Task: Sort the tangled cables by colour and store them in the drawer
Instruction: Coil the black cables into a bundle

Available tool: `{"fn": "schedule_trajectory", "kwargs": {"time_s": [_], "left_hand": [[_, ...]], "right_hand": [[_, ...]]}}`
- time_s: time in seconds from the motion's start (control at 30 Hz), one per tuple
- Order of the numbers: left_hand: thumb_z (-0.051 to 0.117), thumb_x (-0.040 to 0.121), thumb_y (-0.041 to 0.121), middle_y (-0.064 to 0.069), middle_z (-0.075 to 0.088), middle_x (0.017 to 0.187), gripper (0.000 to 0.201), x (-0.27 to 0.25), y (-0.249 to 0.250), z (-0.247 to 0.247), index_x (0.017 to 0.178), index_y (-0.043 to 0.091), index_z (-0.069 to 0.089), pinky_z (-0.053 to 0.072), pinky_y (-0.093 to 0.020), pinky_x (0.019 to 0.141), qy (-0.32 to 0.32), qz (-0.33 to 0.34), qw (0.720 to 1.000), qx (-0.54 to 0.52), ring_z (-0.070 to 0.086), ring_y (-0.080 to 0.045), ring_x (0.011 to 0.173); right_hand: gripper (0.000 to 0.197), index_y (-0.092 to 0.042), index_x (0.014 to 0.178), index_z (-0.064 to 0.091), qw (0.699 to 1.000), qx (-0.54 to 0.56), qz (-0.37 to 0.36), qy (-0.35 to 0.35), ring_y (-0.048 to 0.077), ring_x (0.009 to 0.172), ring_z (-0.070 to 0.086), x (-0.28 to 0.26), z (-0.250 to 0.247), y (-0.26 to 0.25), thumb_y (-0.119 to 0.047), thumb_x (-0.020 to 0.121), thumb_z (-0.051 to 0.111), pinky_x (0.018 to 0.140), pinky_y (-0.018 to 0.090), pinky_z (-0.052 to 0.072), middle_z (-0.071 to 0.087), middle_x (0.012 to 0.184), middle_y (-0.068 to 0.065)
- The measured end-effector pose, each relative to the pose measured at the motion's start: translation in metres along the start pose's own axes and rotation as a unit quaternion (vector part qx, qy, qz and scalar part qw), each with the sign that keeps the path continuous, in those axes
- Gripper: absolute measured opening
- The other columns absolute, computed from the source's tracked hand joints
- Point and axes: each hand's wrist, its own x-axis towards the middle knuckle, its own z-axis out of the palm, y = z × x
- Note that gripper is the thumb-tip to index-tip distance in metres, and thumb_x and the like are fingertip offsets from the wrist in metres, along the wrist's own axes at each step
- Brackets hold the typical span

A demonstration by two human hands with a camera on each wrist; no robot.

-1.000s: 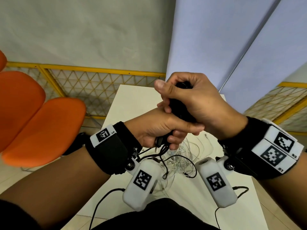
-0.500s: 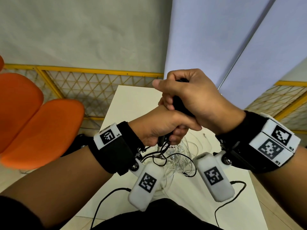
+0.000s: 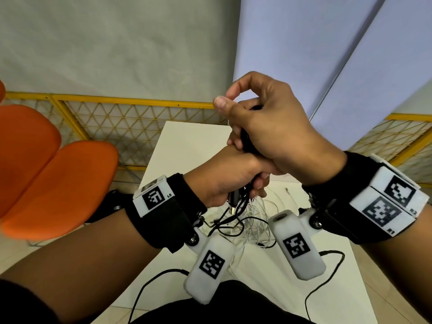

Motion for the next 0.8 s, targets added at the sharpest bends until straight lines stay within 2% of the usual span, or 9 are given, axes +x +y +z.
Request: {"fn": "schedule_trajectory", "kwargs": {"time_s": [0.1,0.17,0.23,0.33,0.43,0.5,0.57,0.67,0.8], "left_hand": [[0.062,0.066,0.009,0.0,0.037,0.04,0.033,0.001,0.0,-0.002,0.041,0.019,0.044,0.045,-0.045,0.076,0.009,0.01,1.0,-0.027,0.033,-0.016,0.036],[0.063,0.069,0.01,-0.002,0.037,0.04,0.033,0.004,-0.002,-0.007,0.044,0.017,0.043,0.046,-0.044,0.076,0.019,0.018,0.999,-0.047,0.034,-0.017,0.037],[0.063,0.072,0.012,-0.002,0.037,0.04,0.032,0.006,-0.004,-0.014,0.047,0.016,0.042,0.047,-0.04,0.071,0.029,0.032,0.996,-0.074,0.035,-0.017,0.036],[0.058,0.077,0.013,0.0,0.037,0.041,0.027,0.01,-0.002,-0.027,0.052,0.011,0.047,0.049,-0.032,0.059,0.048,0.063,0.989,-0.125,0.037,-0.015,0.036],[0.064,0.087,0.015,-0.001,0.04,0.047,0.031,0.013,0.004,-0.037,0.061,0.006,0.051,0.041,-0.026,0.05,0.097,0.064,0.983,-0.143,0.041,-0.015,0.04],[0.066,0.09,0.024,-0.002,0.04,0.048,0.042,0.014,0.008,-0.04,0.055,0.013,0.046,0.042,-0.025,0.051,0.118,0.053,0.981,-0.144,0.044,-0.017,0.045],[0.065,0.093,0.029,-0.002,0.04,0.046,0.045,0.015,0.011,-0.04,0.056,0.014,0.043,0.047,-0.023,0.052,0.126,0.059,0.98,-0.141,0.047,-0.017,0.048],[0.066,0.093,0.035,-0.003,0.043,0.049,0.045,0.015,0.01,-0.04,0.059,0.013,0.046,0.051,-0.024,0.059,0.147,0.063,0.979,-0.128,0.053,-0.018,0.054],[0.066,0.093,0.038,0.0,0.045,0.053,0.042,0.017,0.006,-0.046,0.061,0.017,0.049,0.048,-0.028,0.067,0.16,0.069,0.977,-0.122,0.05,-0.029,0.07]], "right_hand": [[0.03,-0.007,0.111,0.055,1.0,0.008,-0.007,-0.014,0.021,0.049,0.057,0.001,-0.002,-0.002,-0.027,0.092,0.068,0.057,0.034,0.054,0.059,0.056,0.008],[0.038,-0.016,0.12,0.052,1.0,0.0,0.0,-0.02,0.016,0.066,0.068,0.003,-0.005,0.001,-0.039,0.092,0.065,0.066,0.025,0.054,0.07,0.079,0.011],[0.046,-0.023,0.124,0.049,0.999,0.026,0.03,-0.024,0.015,0.08,0.071,0.004,-0.009,0.01,-0.054,0.091,0.06,0.071,0.03,0.053,0.072,0.097,0.008],[0.057,-0.023,0.118,0.045,0.991,0.09,0.087,-0.045,0.02,0.068,0.066,0.002,-0.008,0.034,-0.066,0.082,0.056,0.064,0.041,0.05,0.07,0.087,0.006],[0.066,-0.021,0.119,0.046,0.982,0.117,0.11,-0.096,0.008,0.077,0.065,-0.01,-0.001,0.062,-0.069,0.075,0.061,0.083,0.04,0.052,0.069,0.081,-0.011],[0.067,-0.025,0.129,0.042,0.972,0.132,0.124,-0.152,0.013,0.101,0.069,-0.02,0.004,0.076,-0.063,0.079,0.066,0.101,0.047,0.048,0.072,0.108,-0.006],[0.057,-0.032,0.131,0.038,0.96,0.157,0.132,-0.19,0.03,0.109,0.068,-0.028,0.007,0.081,-0.043,0.085,0.07,0.106,0.049,0.045,0.068,0.122,0.012],[0.06,-0.028,0.133,0.035,0.954,0.181,0.118,-0.209,0.034,0.098,0.07,-0.03,0.007,0.082,-0.015,0.086,0.07,0.1,0.047,0.05,0.072,0.102,0.02],[0.042,-0.013,0.13,0.039,0.953,0.181,0.112,-0.214,0.029,0.062,0.058,-0.029,0.002,0.082,-0.001,0.095,0.059,0.075,0.042,0.052,0.058,0.066,0.01]]}}
